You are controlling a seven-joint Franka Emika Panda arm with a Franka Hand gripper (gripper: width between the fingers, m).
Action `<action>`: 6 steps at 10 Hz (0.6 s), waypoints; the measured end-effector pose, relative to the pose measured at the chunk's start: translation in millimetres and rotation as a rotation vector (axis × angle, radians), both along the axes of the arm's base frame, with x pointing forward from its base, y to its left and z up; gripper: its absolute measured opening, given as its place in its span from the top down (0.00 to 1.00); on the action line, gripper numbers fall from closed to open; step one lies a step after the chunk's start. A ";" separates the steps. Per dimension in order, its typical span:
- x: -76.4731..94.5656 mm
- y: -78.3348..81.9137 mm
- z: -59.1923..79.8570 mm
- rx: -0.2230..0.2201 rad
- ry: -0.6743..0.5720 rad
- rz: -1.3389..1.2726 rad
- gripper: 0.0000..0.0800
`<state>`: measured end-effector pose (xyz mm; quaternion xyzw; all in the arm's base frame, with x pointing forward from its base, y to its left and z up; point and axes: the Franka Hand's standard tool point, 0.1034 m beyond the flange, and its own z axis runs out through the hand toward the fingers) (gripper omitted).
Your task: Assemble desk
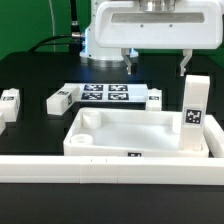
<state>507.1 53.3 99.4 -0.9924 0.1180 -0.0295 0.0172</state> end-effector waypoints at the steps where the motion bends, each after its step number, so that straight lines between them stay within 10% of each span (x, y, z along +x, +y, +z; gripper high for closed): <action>1: -1.8 -1.6 -2.0 -0.001 0.015 0.019 0.19; 6: -7.1 -4.3 -13.2 0.039 0.311 0.198 0.19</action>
Offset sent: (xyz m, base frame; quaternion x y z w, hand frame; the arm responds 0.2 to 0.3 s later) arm -0.0041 0.0054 -0.0104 0.0071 -0.1749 -0.0538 0.9831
